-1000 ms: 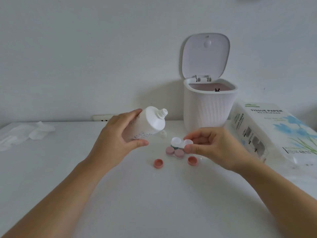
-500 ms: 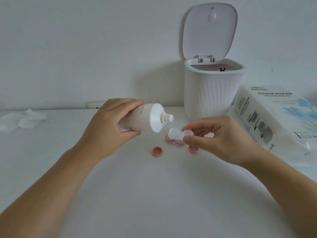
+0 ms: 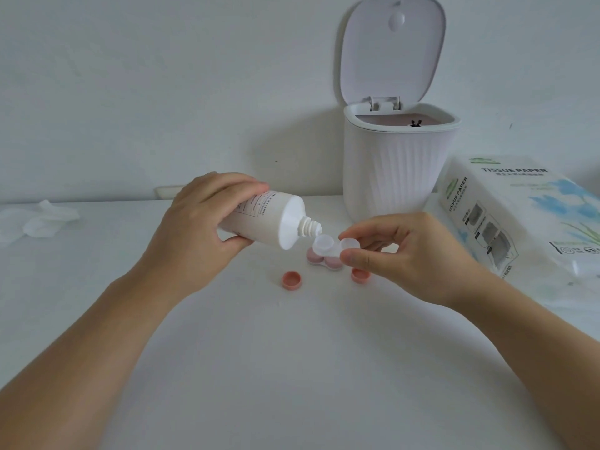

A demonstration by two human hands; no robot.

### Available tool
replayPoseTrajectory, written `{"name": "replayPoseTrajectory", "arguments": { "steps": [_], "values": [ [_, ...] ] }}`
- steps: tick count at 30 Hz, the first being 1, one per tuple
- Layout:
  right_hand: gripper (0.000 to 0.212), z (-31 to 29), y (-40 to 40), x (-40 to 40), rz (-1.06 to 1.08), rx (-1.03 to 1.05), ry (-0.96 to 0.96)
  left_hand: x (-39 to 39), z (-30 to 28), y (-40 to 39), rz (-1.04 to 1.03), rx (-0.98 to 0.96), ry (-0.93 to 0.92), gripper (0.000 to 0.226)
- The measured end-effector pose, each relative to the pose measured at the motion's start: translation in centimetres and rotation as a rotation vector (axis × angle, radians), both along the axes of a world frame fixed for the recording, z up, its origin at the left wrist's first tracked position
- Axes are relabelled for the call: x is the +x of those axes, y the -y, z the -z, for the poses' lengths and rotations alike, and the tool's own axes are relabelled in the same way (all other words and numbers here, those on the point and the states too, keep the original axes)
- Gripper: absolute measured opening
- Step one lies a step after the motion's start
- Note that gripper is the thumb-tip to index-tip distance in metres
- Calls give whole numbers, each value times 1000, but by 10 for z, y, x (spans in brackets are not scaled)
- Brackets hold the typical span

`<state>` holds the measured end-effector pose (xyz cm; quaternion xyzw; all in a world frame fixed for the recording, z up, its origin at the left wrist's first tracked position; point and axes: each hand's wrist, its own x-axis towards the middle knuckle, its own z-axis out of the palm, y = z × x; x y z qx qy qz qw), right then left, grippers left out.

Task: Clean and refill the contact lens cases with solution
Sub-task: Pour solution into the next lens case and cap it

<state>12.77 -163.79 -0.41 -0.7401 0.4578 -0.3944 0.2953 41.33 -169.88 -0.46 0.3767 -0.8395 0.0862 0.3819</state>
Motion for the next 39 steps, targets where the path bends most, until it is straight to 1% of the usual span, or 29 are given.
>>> {"name": "replayPoseTrajectory", "arguments": {
  "steps": [7,11,28,39],
  "values": [
    [8,0,-1,-1,22,39,-1,3,1,6,5,-70,52,64],
    [8,0,-1,-1,20,60,-25,3,2,9,21,-114,88,67],
    [11,3,1,0,45,57,-92,0,-3,3,5,-131,98,68],
    [11,6,3,1,30,82,-100,-4,-8,-2,-8,-170,132,61]
  ]
}}
